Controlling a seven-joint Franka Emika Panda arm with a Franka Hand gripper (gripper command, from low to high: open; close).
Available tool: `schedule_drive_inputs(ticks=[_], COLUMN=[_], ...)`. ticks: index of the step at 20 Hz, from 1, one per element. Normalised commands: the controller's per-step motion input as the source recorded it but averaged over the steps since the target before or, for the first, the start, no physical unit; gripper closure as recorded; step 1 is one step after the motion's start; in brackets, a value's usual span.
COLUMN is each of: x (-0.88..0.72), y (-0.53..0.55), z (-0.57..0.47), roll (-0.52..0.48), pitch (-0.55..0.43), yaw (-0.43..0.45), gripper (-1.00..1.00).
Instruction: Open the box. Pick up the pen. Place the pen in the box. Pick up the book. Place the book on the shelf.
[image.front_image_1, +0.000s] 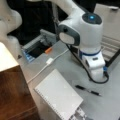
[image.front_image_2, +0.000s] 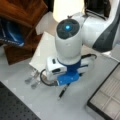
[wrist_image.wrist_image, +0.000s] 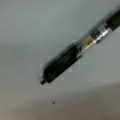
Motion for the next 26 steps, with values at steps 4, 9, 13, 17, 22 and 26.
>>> schedule_drive_inputs(ticks=[4, 9, 13, 17, 22, 26], x=[0.30, 0.31, 0.31, 0.27, 0.24, 0.24], y=[-0.16, -0.10, -0.02, 0.04, 0.10, 0.08], z=[-0.08, -0.08, -0.05, -0.05, -0.04, -0.06], roll=[-0.101, -0.108, -0.114, -0.123, -0.127, -0.122], pitch=[0.086, 0.084, 0.145, 0.154, 0.113, 0.078], yaw=[0.083, 0.081, 0.069, 0.058, 0.045, 0.021], gripper=[-1.00, -1.00, -1.00, -1.00, -1.00, -1.00])
